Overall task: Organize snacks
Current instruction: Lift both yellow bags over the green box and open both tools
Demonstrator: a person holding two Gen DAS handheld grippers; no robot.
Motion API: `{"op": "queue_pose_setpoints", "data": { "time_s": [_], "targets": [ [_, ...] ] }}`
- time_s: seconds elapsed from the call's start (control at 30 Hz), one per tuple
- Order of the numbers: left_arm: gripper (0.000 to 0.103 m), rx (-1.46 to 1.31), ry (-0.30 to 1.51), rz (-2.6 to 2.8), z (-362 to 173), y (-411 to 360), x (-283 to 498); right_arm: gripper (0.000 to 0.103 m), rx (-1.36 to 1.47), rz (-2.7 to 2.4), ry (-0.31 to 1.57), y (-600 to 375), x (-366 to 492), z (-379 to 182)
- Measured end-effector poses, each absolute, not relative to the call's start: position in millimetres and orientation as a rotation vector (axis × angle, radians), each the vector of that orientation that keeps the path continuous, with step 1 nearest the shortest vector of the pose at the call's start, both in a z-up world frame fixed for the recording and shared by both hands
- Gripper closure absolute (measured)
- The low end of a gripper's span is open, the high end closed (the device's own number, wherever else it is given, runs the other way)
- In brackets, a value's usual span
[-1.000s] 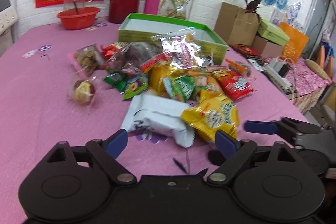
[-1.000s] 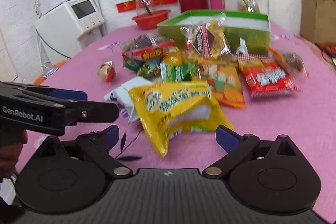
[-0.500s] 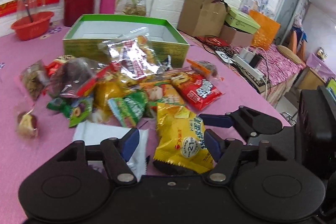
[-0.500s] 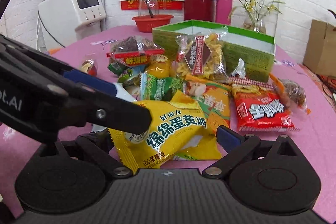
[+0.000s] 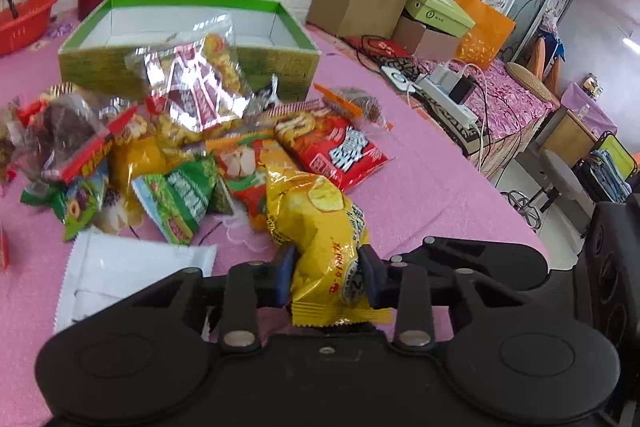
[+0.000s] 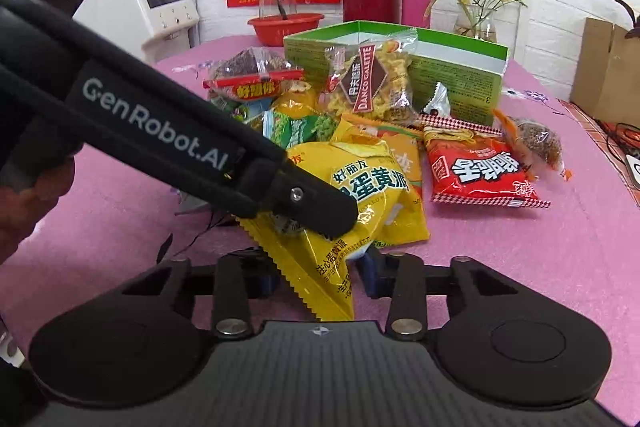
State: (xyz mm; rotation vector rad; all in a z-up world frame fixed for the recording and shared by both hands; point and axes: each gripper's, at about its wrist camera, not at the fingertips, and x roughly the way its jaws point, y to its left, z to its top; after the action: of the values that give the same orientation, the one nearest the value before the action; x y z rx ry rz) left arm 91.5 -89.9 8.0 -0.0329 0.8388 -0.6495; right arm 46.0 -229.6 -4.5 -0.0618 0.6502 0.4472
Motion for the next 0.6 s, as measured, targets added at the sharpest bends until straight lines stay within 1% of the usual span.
{"op": "queue_pose_setpoints", "data": {
  "time_s": [0.2, 0.3, 0.37, 0.47, 0.6],
  "targets": [
    [0.082, -0.021, 0.695, -0.661, 52.5, -89.6, 98.7, 0.048, -0.093, 0.441, 0.497, -232.8, 60.7, 33.4],
    [0.082, -0.006, 0.596, -0.64, 79.5, -91.1, 115.4, 0.056, -0.068, 0.459, 0.415, -235.4, 87.9, 55.0],
    [0.08, 0.006, 0.547, -0.627, 93.0, -94.1, 133.3, 0.057, -0.071, 0.449, 0.366, -234.8, 111.6, 62.3],
    [0.08, 0.011, 0.525, -0.609, 97.9, -101.4, 170.0, 0.058, -0.068, 0.427, 0.352, -235.1, 148.5, 61.6],
    [0.08, -0.017, 0.552, -0.602, 85.0, -107.3, 221.3, 0.06, -0.035, 0.405, 0.385, -241.7, 192.1, 49.4]
  ]
}}
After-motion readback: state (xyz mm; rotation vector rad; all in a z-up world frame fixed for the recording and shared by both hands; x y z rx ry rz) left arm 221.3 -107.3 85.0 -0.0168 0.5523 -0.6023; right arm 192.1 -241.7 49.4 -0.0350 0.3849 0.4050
